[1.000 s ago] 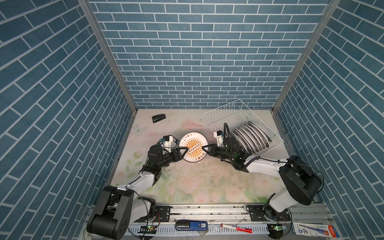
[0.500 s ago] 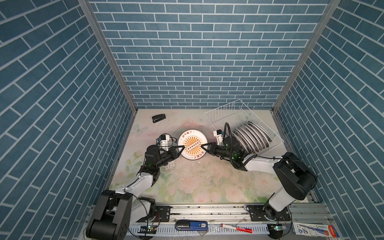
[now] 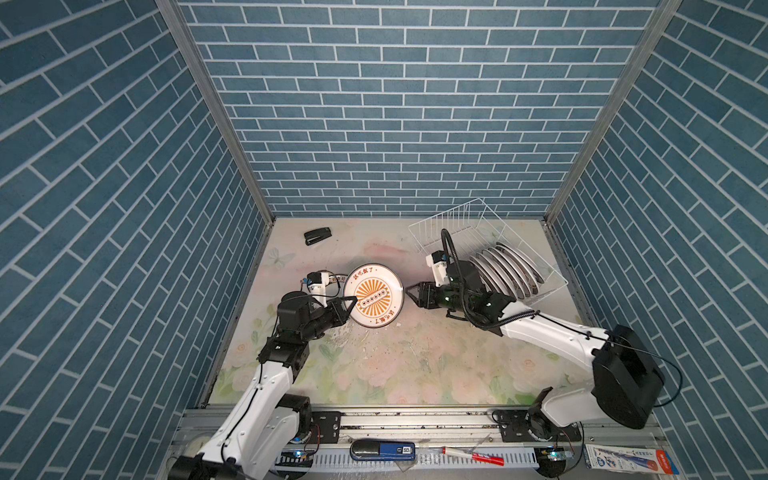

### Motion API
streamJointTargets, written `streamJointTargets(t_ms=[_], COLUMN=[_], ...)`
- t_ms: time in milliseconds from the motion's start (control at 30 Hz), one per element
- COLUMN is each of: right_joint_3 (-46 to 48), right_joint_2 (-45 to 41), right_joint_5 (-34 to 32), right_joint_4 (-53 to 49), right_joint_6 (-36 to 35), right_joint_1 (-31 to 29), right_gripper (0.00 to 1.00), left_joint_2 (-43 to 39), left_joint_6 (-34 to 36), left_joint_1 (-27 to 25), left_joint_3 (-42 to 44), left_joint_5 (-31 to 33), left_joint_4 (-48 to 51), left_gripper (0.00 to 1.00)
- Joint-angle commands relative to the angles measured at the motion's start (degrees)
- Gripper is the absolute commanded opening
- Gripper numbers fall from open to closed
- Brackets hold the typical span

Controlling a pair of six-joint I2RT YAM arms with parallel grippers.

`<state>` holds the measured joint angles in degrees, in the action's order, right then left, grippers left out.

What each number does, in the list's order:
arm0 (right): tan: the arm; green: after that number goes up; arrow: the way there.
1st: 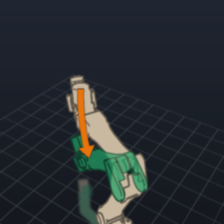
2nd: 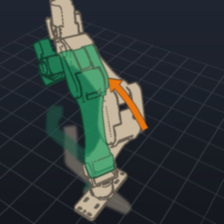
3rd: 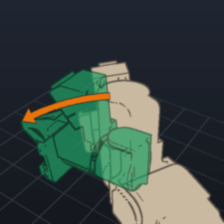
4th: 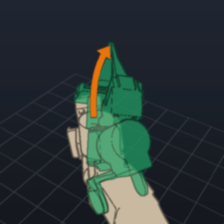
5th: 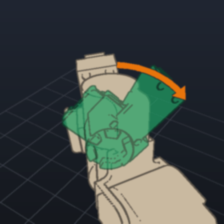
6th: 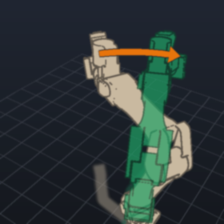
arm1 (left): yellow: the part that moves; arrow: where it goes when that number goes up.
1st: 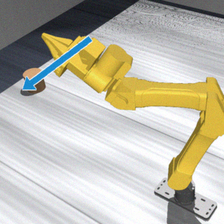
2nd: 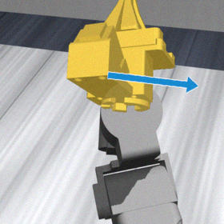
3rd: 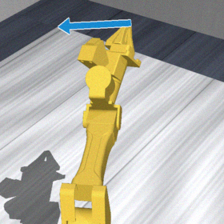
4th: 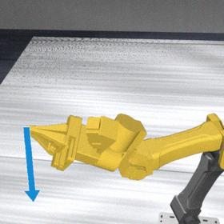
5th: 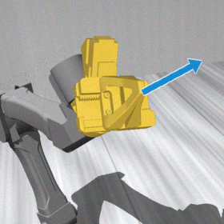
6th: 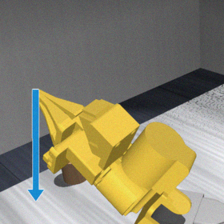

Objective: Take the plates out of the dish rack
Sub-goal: 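Lower the sunburst plate onto the stack with the left gripper while the right gripper withdraws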

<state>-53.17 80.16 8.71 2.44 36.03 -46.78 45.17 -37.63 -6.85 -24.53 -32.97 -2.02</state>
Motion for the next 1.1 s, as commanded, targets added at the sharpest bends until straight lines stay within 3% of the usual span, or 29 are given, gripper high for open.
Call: streamJointTargets(t_ms=[0,100,300,1067], right_joint_3=[-2.4,-2.3,-1.9,1.8], right_joint_2=[-3.7,-6.9,-12.6,-15.4], right_joint_5=[-12.6,-17.5,-23.3,-22.8], right_joint_4=[-15.6,-18.7,-23.7,-24.5], right_joint_6=[-10.7,-13.7,-15.8,-17.4], right_joint_1=[-1.1,-1.8,-2.1,-2.1], right_gripper=[0.56,0.56,0.56,0.56], left_joint_2=[-2.3,-1.2,5.8,17.1], left_joint_6=[3.5,3.0,1.1,-0.6], left_joint_1=[4.3,9.4,16.9,20.4], left_joint_3=[-3.9,-4.0,-2.9,-2.2], left_joint_5=[5.7,6.5,1.1,3.3], left_joint_4=[13.9,15.2,9.5,2.0], left_gripper=[0.00,0.00,0.00,0.00])
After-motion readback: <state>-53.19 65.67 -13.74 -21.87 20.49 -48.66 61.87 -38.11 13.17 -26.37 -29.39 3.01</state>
